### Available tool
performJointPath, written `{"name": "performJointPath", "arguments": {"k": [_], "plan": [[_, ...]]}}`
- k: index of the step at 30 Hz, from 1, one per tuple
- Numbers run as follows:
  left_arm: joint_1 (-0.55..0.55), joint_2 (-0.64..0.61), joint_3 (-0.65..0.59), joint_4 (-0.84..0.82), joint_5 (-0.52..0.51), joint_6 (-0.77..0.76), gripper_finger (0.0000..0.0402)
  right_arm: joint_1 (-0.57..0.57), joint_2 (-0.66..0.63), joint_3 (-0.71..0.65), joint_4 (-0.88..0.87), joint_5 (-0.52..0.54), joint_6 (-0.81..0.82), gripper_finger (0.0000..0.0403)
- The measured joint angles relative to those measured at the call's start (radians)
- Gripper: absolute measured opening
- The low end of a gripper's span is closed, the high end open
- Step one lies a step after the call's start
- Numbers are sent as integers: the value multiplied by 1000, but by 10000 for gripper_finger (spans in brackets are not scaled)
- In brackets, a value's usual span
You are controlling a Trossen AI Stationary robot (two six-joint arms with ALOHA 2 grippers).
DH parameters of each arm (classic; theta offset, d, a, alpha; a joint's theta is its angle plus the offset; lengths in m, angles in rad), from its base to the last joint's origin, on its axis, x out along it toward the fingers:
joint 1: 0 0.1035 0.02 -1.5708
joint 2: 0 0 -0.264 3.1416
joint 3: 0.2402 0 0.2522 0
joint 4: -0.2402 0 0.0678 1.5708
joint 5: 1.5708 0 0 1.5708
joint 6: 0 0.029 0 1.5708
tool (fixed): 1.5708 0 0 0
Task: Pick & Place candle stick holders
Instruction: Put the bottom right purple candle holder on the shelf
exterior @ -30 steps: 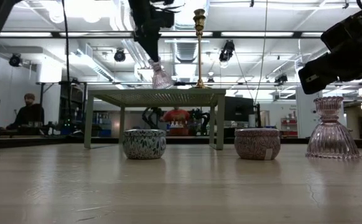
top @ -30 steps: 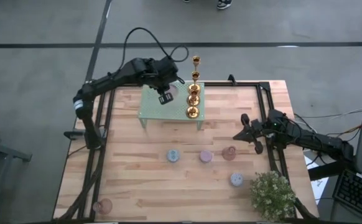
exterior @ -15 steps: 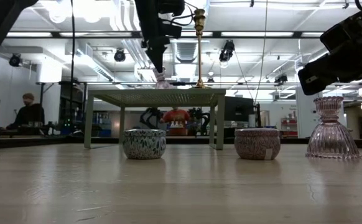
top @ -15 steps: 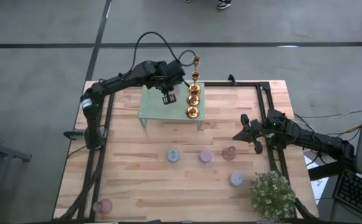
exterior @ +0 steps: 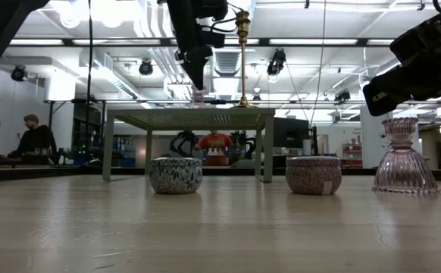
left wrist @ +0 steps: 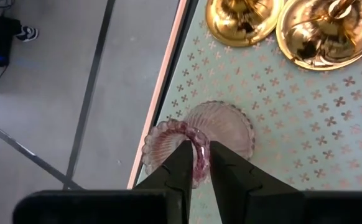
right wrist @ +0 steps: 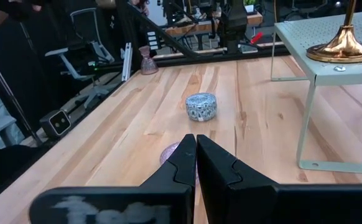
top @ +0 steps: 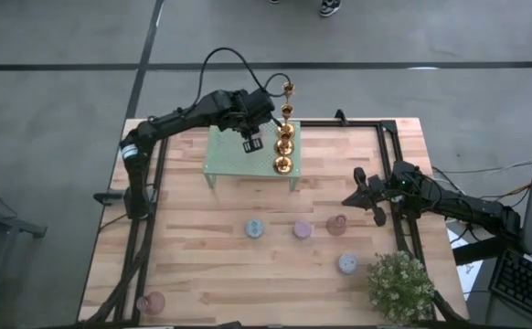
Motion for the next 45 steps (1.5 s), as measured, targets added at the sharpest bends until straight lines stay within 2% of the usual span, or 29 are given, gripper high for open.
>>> {"name": "performJointPath", "arguments": {"k": [22,27,38,45], "plan": [[0,-2,0,30,-1,-14,58,0,0,-1,1,0,-1,8],[-2,-2,-1,30,-38,-32,58,0,0,-2,2,0,-1,8],[-12,-4,-1,41,-44,-34,58,0,0,-2,2,0,-2,8],[-36,-37,-2,27,-129,-42,58,0,11,-2,3,0,-2,8]]}}
